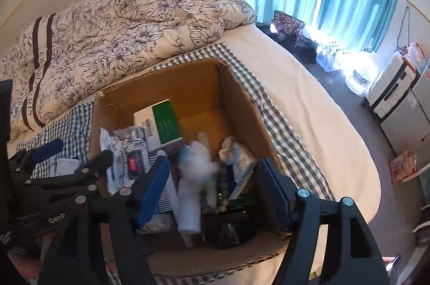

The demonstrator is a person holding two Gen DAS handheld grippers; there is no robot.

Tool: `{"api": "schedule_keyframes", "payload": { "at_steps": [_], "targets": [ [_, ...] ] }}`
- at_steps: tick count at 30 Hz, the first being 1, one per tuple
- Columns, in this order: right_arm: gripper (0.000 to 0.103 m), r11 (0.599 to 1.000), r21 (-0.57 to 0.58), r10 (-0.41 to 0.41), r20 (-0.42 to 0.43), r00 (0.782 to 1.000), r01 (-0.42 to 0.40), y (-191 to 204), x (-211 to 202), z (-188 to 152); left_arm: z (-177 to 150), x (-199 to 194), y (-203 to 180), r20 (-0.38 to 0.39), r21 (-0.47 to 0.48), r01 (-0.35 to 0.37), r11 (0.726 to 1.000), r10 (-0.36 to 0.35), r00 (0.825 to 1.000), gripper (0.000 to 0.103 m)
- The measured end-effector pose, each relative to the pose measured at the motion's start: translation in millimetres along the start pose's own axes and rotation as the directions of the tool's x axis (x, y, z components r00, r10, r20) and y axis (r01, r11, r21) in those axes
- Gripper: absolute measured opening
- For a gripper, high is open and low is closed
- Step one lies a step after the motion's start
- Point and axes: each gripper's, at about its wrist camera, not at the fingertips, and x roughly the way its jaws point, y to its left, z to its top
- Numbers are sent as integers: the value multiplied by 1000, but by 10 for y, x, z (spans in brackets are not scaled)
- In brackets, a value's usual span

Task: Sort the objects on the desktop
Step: 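Move both tools back over the white tube and phone stand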

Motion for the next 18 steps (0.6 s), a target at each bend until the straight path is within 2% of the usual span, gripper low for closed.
{"api": "schedule_keyframes", "payload": {
  "at_steps": [4,9,14,18],
  "targets": [
    [69,998,-30,53,11,999,-53,282,-13,25,-7,-120,403,15,-56,-66,996,67,998,101],
    [69,988,-89,131,20,991,-129,806,-58,45,-147,-240,1188,-5,-165,-167,972,168,986,101],
    [70,963,-176,207,10,978,-202,1423,-81,6,-382,-317,1974,-51,-273,-262,926,258,965,101],
    [71,929,-231,293,-27,956,-291,1965,0,-101,-675,-300,2521,-105,-335,-334,881,317,943,101]
  ]
}}
